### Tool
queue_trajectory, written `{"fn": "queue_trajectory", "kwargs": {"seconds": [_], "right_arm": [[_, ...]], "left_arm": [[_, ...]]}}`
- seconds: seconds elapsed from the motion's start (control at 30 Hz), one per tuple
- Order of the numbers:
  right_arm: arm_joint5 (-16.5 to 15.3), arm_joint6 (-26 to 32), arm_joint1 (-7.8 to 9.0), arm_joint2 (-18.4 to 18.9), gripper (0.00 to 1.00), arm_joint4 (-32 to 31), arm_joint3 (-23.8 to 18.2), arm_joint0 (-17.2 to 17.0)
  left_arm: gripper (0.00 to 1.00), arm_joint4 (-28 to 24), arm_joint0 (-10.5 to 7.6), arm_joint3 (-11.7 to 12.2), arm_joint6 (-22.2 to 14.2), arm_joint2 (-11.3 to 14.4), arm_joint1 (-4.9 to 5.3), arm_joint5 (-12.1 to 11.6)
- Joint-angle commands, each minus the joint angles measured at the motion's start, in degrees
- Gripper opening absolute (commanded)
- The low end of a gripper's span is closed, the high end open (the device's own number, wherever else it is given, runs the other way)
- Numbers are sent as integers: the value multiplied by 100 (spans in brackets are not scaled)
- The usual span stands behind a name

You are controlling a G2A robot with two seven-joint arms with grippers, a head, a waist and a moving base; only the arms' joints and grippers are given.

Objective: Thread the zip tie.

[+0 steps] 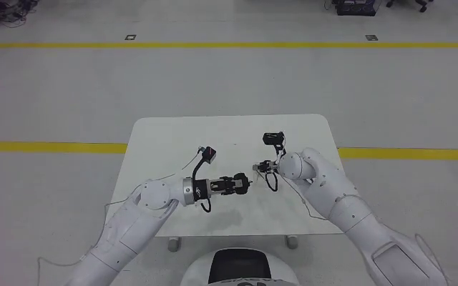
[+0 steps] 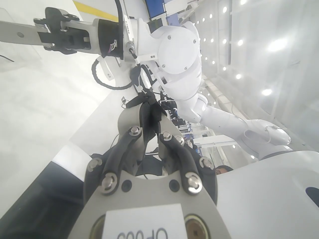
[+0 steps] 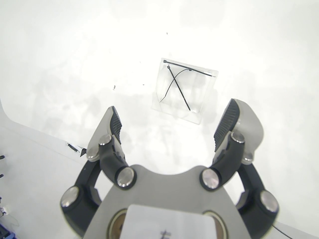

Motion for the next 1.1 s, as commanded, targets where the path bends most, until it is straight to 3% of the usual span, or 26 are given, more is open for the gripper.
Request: {"fn": "queue_trajectory", "kwargs": {"seconds": [0.0,0.3,0.53,0.73,1.0,1.03,1.07], "right_arm": [[-223,39,4,-120,100,-343,18,18],[-900,973,-97,-564,100,-902,105,410],[-908,932,-97,-559,100,-889,105,393],[-1363,691,-99,-461,100,-800,345,352],[-1629,550,-163,-515,100,-875,522,412],[-1627,548,-171,-515,98,-887,535,414],[-1626,545,-175,-514,82,-897,550,412]], "left_arm": [[0,0,0,0,0,0,0,0],[0,0,0,0,0,0,0,0],[0,0,0,0,0,0,0,0],[0,0,0,0,0,0,0,0],[0,0,0,0,0,0,0,0],[0,0,0,0,0,0,0,0],[0,0,0,0,0,0,0,0]]}}
